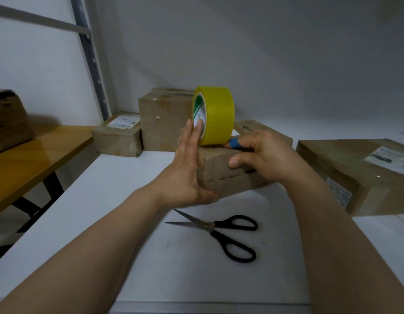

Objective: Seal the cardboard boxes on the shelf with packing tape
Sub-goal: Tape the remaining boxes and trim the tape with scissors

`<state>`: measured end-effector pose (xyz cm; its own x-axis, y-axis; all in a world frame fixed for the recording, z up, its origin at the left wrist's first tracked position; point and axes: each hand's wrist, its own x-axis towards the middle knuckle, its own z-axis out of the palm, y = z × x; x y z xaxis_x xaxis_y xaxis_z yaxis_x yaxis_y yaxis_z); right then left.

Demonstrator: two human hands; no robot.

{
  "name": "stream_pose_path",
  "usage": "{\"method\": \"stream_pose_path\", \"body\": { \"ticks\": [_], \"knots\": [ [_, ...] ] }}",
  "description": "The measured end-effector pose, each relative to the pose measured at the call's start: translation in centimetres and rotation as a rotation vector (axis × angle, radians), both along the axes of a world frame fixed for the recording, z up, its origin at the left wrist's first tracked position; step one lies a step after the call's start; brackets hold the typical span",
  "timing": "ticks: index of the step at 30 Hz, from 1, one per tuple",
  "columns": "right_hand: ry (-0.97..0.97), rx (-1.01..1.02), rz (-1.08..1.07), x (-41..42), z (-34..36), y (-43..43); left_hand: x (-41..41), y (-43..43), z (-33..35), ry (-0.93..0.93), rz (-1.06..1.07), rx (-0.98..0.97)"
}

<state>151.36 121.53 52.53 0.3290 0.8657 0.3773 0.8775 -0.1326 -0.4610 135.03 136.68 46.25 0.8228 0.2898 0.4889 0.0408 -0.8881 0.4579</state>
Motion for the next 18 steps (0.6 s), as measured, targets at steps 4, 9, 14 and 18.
{"method": "stream_pose_path", "body": {
  "ticks": [4,9,14,18],
  "knots": [
    [0.035,-0.018,-0.049,-0.11,0.52,-0.19,0.07,0.2,0.04,-0.003,-0.007,0.032],
    [0.162,-0.021,-0.044,0.09,0.82,-0.25,0.15,0.15,0.01,0.008,-0.016,0.032],
    [0.228,0.001,-0.04,-0.12,0.76,-0.18,0.21,0.15,-0.05,0.012,0.003,-0.005],
    [0.245,0.014,-0.037,-0.4,0.43,-0.38,0.49,0.33,-0.39,-0.005,0.02,-0.027]
  ]
}}
